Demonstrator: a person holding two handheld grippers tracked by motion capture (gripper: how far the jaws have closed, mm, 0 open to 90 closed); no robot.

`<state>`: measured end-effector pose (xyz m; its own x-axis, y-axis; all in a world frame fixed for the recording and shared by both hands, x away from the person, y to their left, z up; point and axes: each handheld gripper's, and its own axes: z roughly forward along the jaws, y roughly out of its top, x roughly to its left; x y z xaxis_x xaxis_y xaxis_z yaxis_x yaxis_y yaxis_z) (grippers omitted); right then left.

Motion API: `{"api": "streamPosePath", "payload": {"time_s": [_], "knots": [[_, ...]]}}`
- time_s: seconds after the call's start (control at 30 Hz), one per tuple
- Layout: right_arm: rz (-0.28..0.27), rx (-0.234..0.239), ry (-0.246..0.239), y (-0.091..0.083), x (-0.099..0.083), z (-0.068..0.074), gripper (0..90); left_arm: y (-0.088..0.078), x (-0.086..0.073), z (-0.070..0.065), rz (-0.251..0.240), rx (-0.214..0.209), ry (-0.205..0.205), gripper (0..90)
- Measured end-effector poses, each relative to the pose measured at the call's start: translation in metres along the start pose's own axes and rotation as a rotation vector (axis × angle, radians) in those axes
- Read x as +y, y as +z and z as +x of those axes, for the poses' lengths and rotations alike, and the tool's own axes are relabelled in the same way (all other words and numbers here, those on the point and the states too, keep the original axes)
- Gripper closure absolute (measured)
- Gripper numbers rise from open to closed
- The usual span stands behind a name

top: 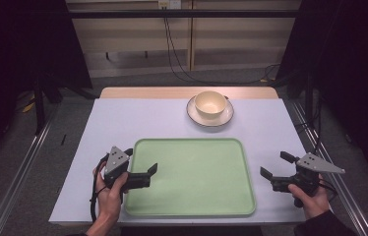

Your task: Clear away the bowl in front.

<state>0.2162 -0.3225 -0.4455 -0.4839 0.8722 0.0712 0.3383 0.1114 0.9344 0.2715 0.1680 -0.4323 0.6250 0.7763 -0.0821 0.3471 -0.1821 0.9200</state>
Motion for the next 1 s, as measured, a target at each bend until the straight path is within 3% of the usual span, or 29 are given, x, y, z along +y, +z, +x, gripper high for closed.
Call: {"api": "streamPosePath", "payload": {"time_s": [0.13, 0.3, 0.5, 0.7, 1.0], "knots": [[0.008, 0.001, -0.006, 0.001, 0.0, 0.001, 3.2, 0.01, 0.005, 0.001, 0.008, -0.013, 0.008, 2.9], [0.005, 0.004, -0.005, 0.001, 0.0, 0.0, 3.2, 0.02, 0.012, 0.002, 0.006, -0.034, -0.011, 2.8], [-0.005, 0.008, -0.009, -0.001, 0.0, 0.0, 3.2, 0.036, 0.019, 0.003, 0.023, -0.062, 0.007, 2.9], [-0.009, 0.005, -0.012, -0.001, 0.001, 0.0, 3.2, 0.05, 0.024, 0.004, 0.037, -0.064, 0.004, 2.7], [-0.01, 0.009, -0.01, -0.001, 0.001, -0.001, 3.2, 0.076, 0.041, 0.007, 0.06, -0.082, 0.046, 2.7]]}}
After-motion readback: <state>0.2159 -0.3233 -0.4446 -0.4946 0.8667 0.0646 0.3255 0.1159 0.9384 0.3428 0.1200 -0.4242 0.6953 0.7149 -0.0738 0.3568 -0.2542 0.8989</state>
